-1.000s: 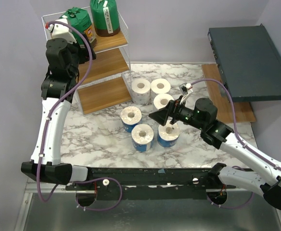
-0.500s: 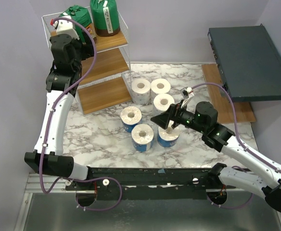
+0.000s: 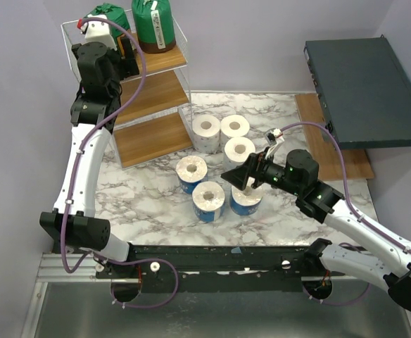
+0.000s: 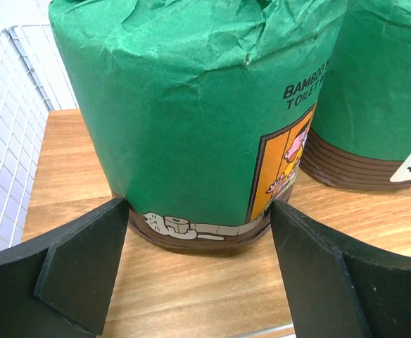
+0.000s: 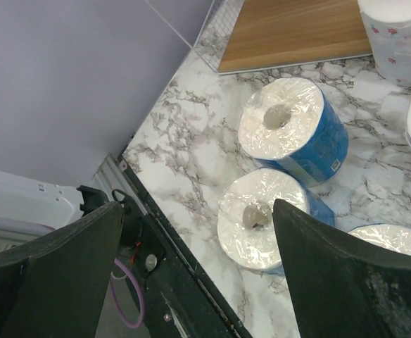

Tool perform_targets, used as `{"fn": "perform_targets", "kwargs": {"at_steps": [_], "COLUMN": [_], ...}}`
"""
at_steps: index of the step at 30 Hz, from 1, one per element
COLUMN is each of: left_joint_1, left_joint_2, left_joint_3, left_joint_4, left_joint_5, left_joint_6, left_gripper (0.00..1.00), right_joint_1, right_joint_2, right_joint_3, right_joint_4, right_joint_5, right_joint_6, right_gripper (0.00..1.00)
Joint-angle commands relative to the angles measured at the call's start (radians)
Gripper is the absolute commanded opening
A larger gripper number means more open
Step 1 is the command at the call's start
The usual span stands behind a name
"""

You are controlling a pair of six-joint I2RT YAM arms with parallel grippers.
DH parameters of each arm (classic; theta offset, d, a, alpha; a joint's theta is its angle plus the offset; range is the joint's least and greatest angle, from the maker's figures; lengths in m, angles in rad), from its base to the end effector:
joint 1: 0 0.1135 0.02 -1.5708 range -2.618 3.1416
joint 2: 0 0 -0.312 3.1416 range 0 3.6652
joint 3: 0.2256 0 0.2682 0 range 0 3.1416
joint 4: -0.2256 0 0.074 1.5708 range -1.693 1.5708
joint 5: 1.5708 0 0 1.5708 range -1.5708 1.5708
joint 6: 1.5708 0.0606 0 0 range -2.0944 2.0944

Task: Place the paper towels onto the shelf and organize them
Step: Place the paper towel on the shelf.

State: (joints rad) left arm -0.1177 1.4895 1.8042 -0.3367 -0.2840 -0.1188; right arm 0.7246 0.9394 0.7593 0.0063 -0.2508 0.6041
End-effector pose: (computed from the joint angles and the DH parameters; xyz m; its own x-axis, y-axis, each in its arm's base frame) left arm 0.3563 -0.0250 0.5595 -0.0021 -0.1143 -0.9934 -0.1669 0.9796 -0.1124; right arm 0.1656 0.1667 0.3546 -0.5753 0.2257 -0.7862 -0.6055 0.5287 0.5948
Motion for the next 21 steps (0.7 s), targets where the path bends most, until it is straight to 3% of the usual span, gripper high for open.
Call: {"fn": "perform_targets", "kwargs": {"at_steps": [1,21], "left_joint_1": [0.007,0.007], "left_joint_2": [0.033,0.098], "left_joint_3": [0.042,0.054], "left_joint_4": [0.037,0.066], "left_joint_5": [-0.021,0.054], "left_joint_6": [0.014,-0.024], "left_gripper": [0.86,0.87], "right_joint_1": [-0.001,-0.001], "right_joint_2": [-0.01,0.012], "right_joint_3": [-0.006,-0.01], "right_joint_4": [-0.004,-0.031], "right_joint_5": [0.027,0.034], "right_joint_6": [-0.016,-0.021], "right_gripper": [0.91,0.91]}}
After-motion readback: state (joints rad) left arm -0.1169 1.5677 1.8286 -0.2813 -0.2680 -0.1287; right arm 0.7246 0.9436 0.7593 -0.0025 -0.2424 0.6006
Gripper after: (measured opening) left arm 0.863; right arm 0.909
